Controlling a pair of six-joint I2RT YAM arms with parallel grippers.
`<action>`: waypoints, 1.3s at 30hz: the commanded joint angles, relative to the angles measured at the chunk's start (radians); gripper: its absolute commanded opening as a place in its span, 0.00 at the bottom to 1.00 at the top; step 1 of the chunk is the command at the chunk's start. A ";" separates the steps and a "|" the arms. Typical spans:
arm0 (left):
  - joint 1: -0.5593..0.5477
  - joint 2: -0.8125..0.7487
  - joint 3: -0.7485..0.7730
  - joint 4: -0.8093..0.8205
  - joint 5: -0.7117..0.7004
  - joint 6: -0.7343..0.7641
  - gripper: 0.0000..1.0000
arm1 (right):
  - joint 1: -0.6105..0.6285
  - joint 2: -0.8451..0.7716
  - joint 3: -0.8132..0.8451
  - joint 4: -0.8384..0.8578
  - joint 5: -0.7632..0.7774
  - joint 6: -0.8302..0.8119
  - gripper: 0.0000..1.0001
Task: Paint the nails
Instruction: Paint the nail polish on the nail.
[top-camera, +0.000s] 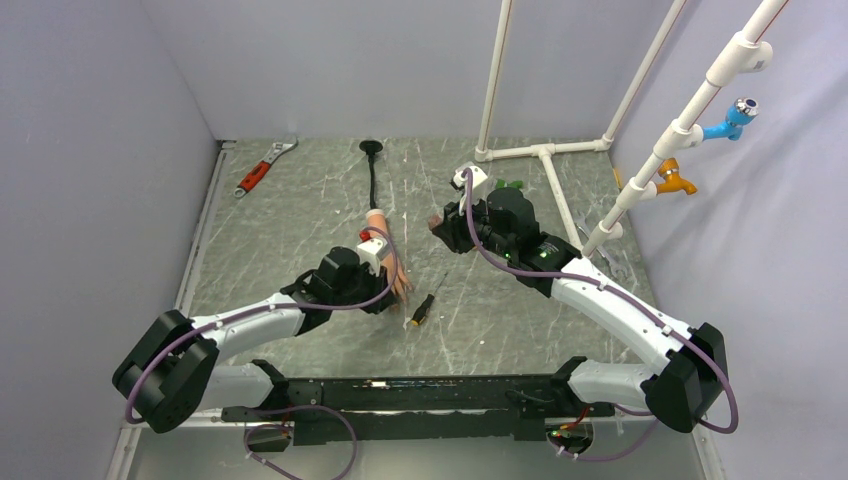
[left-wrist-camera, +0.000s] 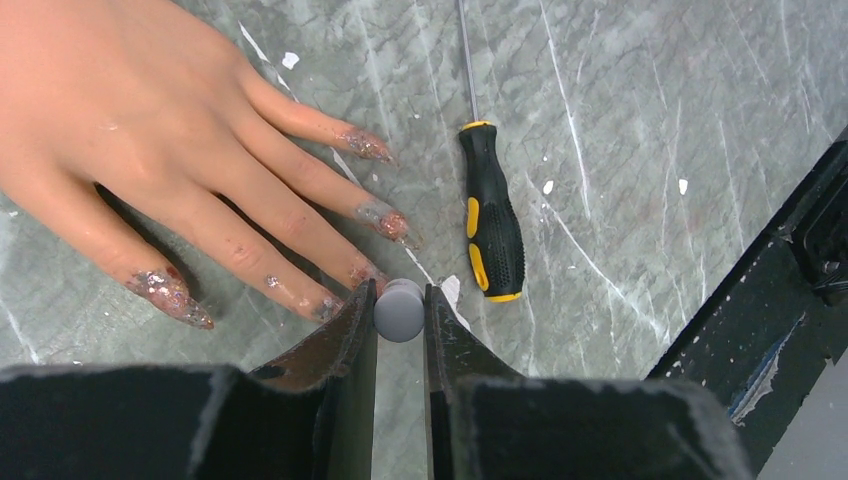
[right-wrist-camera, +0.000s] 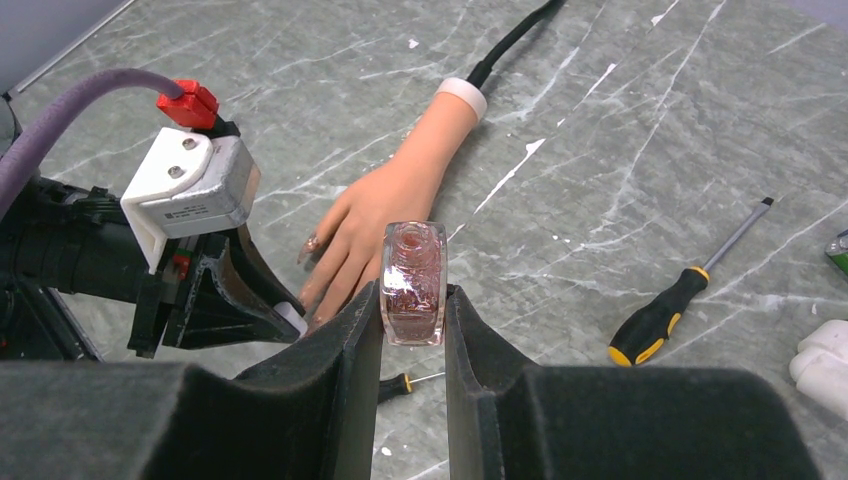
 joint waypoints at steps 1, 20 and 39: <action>-0.008 0.000 -0.012 0.057 0.023 -0.020 0.00 | -0.004 -0.016 0.001 0.039 -0.008 0.012 0.00; -0.008 0.001 0.027 0.008 -0.055 -0.011 0.00 | -0.004 -0.013 -0.001 0.039 -0.008 0.012 0.00; -0.009 -0.044 0.042 -0.031 -0.082 0.025 0.00 | -0.003 -0.016 0.001 0.030 -0.009 0.012 0.00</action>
